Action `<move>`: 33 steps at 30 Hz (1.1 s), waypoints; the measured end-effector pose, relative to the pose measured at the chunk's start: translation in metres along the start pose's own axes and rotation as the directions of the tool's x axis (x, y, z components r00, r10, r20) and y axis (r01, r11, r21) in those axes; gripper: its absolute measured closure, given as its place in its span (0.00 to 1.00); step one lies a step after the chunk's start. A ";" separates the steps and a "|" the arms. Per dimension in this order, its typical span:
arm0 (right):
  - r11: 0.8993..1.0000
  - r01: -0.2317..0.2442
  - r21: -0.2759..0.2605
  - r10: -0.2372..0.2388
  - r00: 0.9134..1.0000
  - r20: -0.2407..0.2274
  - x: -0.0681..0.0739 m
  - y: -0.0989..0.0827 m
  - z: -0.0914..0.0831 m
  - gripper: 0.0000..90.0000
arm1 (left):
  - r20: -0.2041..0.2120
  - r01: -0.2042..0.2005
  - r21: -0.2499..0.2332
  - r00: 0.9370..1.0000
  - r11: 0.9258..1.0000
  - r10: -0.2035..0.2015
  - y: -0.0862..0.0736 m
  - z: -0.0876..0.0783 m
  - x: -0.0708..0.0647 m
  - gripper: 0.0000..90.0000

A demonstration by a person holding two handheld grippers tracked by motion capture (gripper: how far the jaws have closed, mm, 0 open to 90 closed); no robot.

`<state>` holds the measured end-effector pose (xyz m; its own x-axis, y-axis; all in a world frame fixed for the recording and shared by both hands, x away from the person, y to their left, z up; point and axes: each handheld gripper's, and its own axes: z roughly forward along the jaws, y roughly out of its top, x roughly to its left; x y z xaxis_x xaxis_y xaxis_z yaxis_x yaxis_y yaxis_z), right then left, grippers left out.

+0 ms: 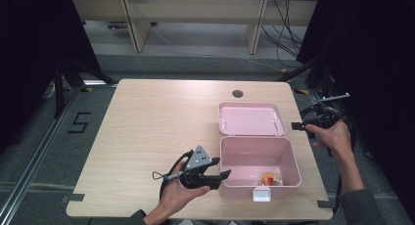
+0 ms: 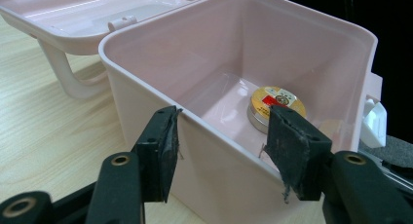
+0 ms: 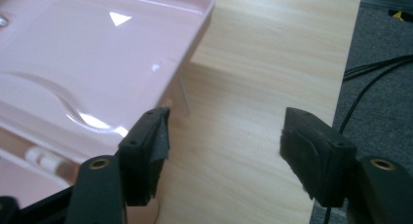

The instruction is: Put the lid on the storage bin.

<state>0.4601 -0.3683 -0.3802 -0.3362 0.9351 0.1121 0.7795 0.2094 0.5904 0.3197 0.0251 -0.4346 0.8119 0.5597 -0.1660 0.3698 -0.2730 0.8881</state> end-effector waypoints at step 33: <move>0.986 -0.057 0.157 0.048 0.997 0.059 0.023 0.064 0.056 0.76 | -0.007 -0.003 0.005 1.000 1.000 0.003 0.000 0.000 0.000 0.50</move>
<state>0.5317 -0.3169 -0.3846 -0.2663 0.9594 0.0930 0.8707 0.1980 0.4501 0.3192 0.0251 -0.4345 0.8098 0.5646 -0.1598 0.3693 -0.2787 0.8866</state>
